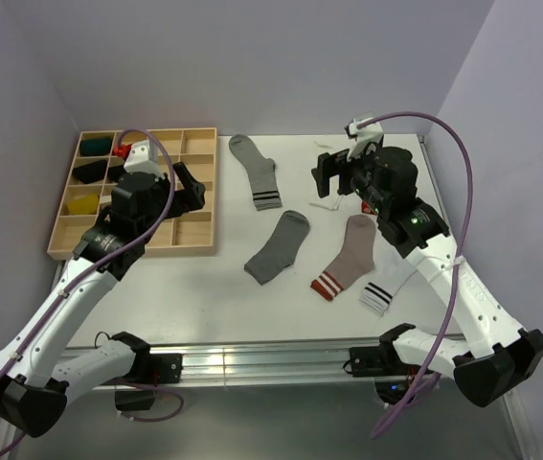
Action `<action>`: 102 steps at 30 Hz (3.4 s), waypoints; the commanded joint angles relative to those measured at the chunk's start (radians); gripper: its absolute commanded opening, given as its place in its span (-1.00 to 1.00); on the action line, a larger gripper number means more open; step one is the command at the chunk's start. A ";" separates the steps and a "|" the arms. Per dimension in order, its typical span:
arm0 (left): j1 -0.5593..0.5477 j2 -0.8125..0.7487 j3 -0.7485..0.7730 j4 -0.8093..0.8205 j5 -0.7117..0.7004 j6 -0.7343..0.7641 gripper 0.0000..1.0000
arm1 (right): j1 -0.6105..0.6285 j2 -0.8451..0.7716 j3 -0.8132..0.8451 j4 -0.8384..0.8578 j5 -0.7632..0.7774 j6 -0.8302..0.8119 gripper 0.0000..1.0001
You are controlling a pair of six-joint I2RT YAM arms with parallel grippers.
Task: Roll the socks
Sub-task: Roll the sock at the center of the board.
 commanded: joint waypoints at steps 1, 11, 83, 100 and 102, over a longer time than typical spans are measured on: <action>0.003 -0.018 -0.007 0.039 0.009 -0.006 0.99 | 0.003 0.002 -0.008 0.044 0.015 -0.007 1.00; 0.002 -0.019 -0.005 0.036 0.006 -0.004 0.99 | 0.001 0.003 -0.014 0.047 0.035 -0.007 1.00; 0.095 -0.065 -0.175 0.139 0.029 -0.193 0.79 | 0.383 0.803 0.028 -0.202 -0.301 -0.019 -0.53; -0.078 0.117 -0.332 0.454 0.022 -0.166 -0.17 | 0.135 0.876 0.133 -0.450 -0.943 -0.138 -0.88; -0.094 0.146 -0.373 0.519 0.055 -0.150 -0.22 | 0.110 0.913 0.149 -0.484 -0.980 -0.157 -0.91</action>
